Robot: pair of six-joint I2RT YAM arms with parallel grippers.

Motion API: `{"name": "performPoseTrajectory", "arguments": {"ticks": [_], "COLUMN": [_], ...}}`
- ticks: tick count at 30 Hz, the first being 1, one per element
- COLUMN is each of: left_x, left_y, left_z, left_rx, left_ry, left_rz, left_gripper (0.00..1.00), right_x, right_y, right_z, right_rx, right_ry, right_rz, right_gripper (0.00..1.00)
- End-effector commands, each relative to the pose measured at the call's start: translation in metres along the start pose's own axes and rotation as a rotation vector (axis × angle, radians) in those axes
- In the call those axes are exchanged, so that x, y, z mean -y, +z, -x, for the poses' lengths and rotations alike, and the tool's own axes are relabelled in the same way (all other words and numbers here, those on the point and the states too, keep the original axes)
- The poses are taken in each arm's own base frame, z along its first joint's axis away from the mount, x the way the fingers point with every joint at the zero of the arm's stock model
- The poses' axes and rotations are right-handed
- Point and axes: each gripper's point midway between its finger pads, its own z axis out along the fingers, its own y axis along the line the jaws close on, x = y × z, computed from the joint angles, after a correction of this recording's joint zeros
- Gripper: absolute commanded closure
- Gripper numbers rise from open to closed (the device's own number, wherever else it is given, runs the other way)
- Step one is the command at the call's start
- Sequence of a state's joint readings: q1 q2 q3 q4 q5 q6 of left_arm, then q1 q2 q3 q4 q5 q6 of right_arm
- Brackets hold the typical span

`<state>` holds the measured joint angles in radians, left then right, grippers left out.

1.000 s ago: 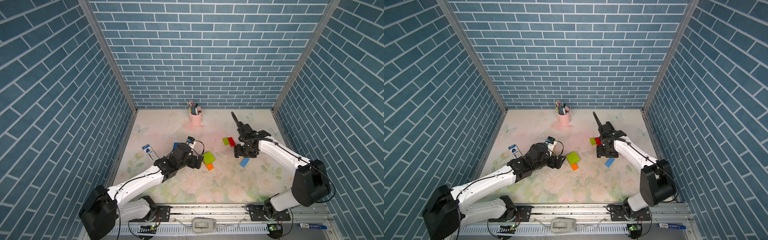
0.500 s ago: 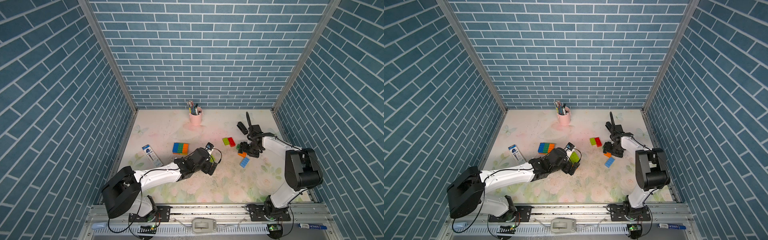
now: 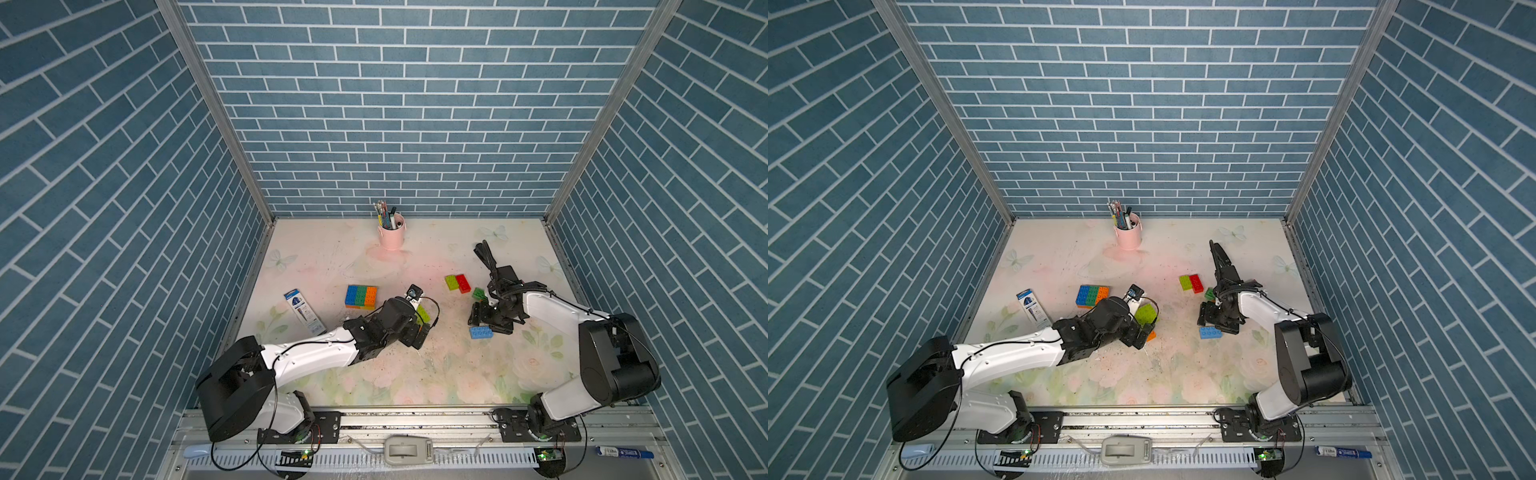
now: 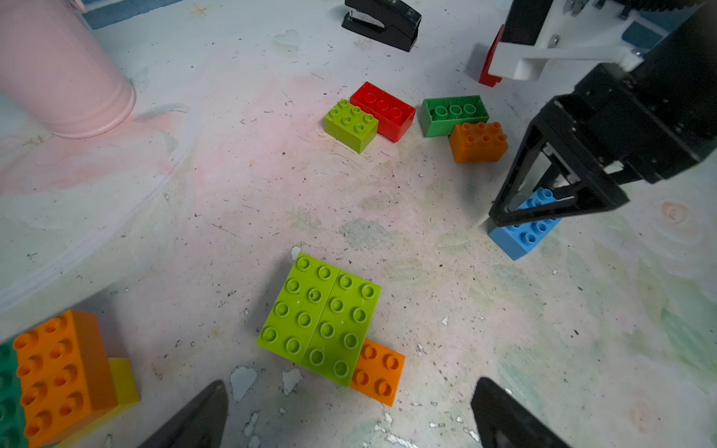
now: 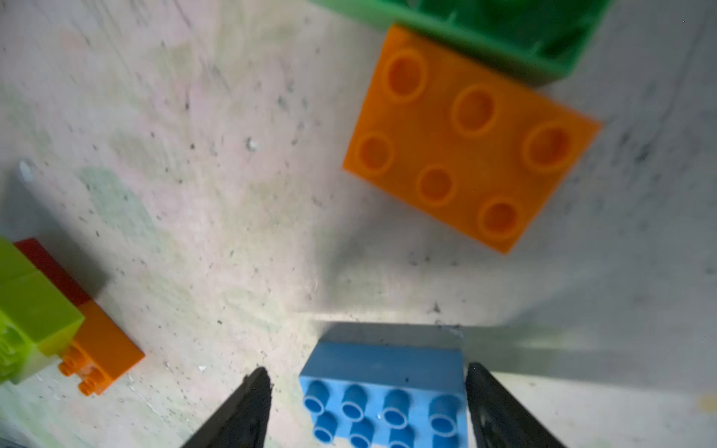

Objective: Assemble a rectangle with lego
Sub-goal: Pick up the lego brick from the center of the board.

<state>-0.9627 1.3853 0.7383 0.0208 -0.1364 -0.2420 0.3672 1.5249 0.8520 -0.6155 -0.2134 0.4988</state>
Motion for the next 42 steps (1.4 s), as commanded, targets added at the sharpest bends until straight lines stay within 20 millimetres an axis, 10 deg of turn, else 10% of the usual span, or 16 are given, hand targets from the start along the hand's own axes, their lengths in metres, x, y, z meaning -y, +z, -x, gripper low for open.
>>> {"name": "performPoseTrajectory", "arguments": {"ticks": [1, 29, 42], "left_x": [-0.003, -0.018, -0.127], "left_y": [-0.004, -0.008, -0.041], "left_z": [-0.001, -0.014, -0.037], "left_rx": [0.014, 0.007, -0.002], "left_ry": [0.013, -0.012, -0.389], "left_rz": [0.014, 0.040, 0.224], "left_gripper": [0.01, 0.01, 0.04], "right_x": [0.016, 0.007, -0.082], "right_y": [-0.005, 0.007, -0.036], "right_z": [-0.009, -0.004, -0.017], "right_rx": [-0.018, -0.055, -0.087], "right_ry": [0.018, -0.021, -0.428], "right_rz": [-0.168, -0.289, -0.105], "right_gripper": [0.20, 0.34, 0.46]}}
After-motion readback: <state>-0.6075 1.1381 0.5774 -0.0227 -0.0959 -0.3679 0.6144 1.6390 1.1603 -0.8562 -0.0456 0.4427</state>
